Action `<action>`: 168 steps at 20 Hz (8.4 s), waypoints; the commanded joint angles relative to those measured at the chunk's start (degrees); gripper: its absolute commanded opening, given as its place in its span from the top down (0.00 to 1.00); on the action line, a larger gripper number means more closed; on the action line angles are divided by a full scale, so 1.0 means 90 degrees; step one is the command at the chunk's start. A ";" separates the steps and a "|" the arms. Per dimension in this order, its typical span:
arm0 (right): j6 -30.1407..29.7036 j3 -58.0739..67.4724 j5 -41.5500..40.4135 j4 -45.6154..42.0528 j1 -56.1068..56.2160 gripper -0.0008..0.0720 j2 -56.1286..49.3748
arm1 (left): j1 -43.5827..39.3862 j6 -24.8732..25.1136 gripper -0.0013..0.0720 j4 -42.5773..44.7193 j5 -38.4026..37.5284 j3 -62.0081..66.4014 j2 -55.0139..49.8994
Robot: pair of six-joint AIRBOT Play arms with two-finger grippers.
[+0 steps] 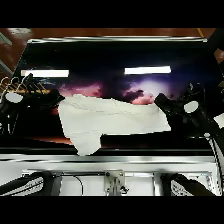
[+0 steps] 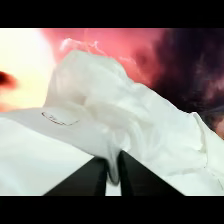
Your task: Fold the shirts.
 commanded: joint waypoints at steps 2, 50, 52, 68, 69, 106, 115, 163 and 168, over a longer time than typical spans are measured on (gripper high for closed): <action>-0.0253 0.0512 0.0809 -0.0010 -0.0270 0.29 0.0053 | 0.0461 0.0027 0.00 -0.0049 -0.0933 0.0515 -0.0204; -0.1239 -0.0097 0.3738 -0.0996 -0.2846 0.06 -0.0503 | 0.1542 0.1195 0.93 -0.0889 -0.2720 -0.2154 0.0532; -0.1253 -0.0097 0.3473 -0.0644 -0.2844 0.06 -0.0758 | 0.1540 0.1195 0.93 -0.0891 -0.2844 -0.2106 0.0551; -0.0724 -0.0102 0.2805 -0.0806 -0.1889 0.87 -0.1370 | 0.1552 0.1200 0.93 -0.0879 -0.2832 -0.1945 0.0551; -0.0792 -0.0095 0.2880 -0.0765 -0.1892 0.91 -0.1362 | 0.1554 0.1197 0.93 -0.0860 -0.2805 -0.1802 0.0554; -0.1389 0.4724 0.7883 -0.2735 -0.1892 0.91 0.3609 | 0.1406 -0.1139 0.93 0.2429 -0.5051 0.3145 0.4505; -0.1127 0.2475 0.2011 -0.2705 -0.0238 0.91 0.0678 | 0.0274 0.0070 0.93 0.1795 -0.0959 0.1452 0.0758; -0.0636 0.2550 0.2999 -0.4631 0.0063 0.29 -0.1447 | 0.0270 -0.0437 0.34 0.3162 -0.5338 0.4435 -0.2761; -0.1984 0.2458 0.5129 -0.3291 -0.1705 0.29 -0.0364 | 0.0884 -0.0636 0.32 0.2497 -0.5438 0.2599 -0.1132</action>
